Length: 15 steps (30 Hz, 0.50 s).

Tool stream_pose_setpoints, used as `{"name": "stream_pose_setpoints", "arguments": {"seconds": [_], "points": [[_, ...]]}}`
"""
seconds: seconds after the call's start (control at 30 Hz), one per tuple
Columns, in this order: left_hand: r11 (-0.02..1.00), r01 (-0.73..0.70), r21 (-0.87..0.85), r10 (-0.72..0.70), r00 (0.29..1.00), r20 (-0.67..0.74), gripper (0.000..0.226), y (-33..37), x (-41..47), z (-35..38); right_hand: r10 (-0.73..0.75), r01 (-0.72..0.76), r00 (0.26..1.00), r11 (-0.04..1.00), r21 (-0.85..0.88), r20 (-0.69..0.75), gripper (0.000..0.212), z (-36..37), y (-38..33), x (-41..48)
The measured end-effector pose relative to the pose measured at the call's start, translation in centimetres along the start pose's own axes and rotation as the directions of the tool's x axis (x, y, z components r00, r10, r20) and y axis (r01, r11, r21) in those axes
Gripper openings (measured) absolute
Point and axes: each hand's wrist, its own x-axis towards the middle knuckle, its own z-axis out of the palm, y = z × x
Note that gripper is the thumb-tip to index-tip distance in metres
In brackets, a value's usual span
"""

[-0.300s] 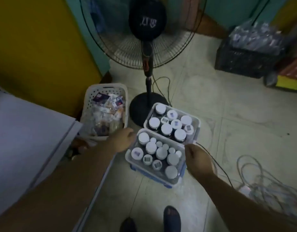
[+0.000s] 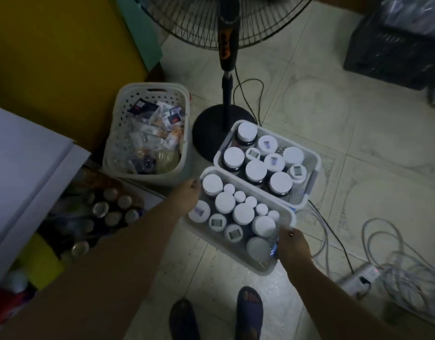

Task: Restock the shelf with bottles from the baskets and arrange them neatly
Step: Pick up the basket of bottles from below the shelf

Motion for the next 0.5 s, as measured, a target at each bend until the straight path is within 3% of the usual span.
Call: {"name": "stream_pose_setpoints", "arguments": {"seconds": [0.1, 0.17, 0.3, 0.4, 0.5], "points": [[0.992, 0.01, -0.129, -0.016, 0.999, -0.045, 0.037, -0.6, 0.4, 0.9, 0.076, -0.084, 0.993, 0.991, 0.101, 0.087, 0.036, 0.7, 0.5, 0.6], [0.986, 0.005, -0.169, -0.022, 0.995, -0.096, 0.043, -0.9, 0.2, 0.9, 0.091, -0.096, 0.994, 0.99, 0.1, 0.053, 0.038, 0.9, 0.6, 0.9], [0.993, 0.024, -0.117, -0.036, 0.995, -0.094, 0.038, -1.7, -1.8, 0.4, 0.009, -0.014, 0.998, 0.997, -0.082, -0.059, 0.041, 0.9, 0.6, -0.3], [0.99, 0.06, -0.124, -0.078, 0.986, -0.146, 0.031, -3.0, -5.1, -0.8, -0.01, 0.004, 0.999, 0.987, -0.161, -0.037, 0.041, 0.7, -0.3, -2.7], [0.986, 0.088, -0.141, -0.113, 0.977, -0.182, 0.032, -4.2, -9.1, -3.4, -0.136, 0.149, 0.989, 0.931, -0.333, 0.063, 0.038, -0.1, -2.1, -5.6]]}}
